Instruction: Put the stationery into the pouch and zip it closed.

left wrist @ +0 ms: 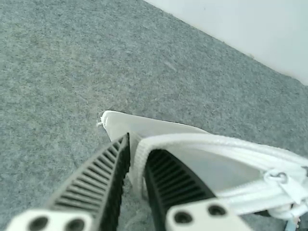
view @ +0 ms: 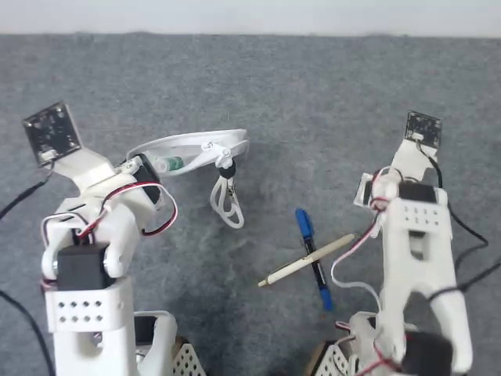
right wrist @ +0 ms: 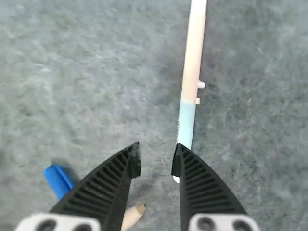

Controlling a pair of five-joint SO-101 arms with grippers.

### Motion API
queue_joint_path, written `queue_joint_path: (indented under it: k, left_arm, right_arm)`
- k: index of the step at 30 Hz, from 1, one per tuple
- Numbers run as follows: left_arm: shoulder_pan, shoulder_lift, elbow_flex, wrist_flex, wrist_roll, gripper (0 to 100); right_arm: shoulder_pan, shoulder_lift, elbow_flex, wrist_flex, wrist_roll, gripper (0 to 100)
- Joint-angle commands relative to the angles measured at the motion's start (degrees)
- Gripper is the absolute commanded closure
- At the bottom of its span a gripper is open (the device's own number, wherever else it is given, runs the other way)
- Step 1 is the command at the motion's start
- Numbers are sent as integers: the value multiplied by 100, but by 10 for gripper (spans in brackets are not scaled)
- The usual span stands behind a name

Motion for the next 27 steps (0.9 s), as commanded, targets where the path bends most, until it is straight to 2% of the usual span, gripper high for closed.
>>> queue_joint_path:
  k: [1, 12, 17, 27]
  left_arm:
    - [-26, -9, -22, -185, 79, 991]
    - [-26, -9, -22, -185, 79, 991]
    - [-26, -9, -22, -185, 79, 991]
    - [-26, -9, -22, -176, 79, 991]
  right_arm:
    - [92, 418, -554, -101, 79, 893]
    - [110, 1068, -976, -101, 105, 893]
    - [426, 1332, -1187, -145, 545, 893]
    - [664, 2457, -2171, -101, 571, 893]
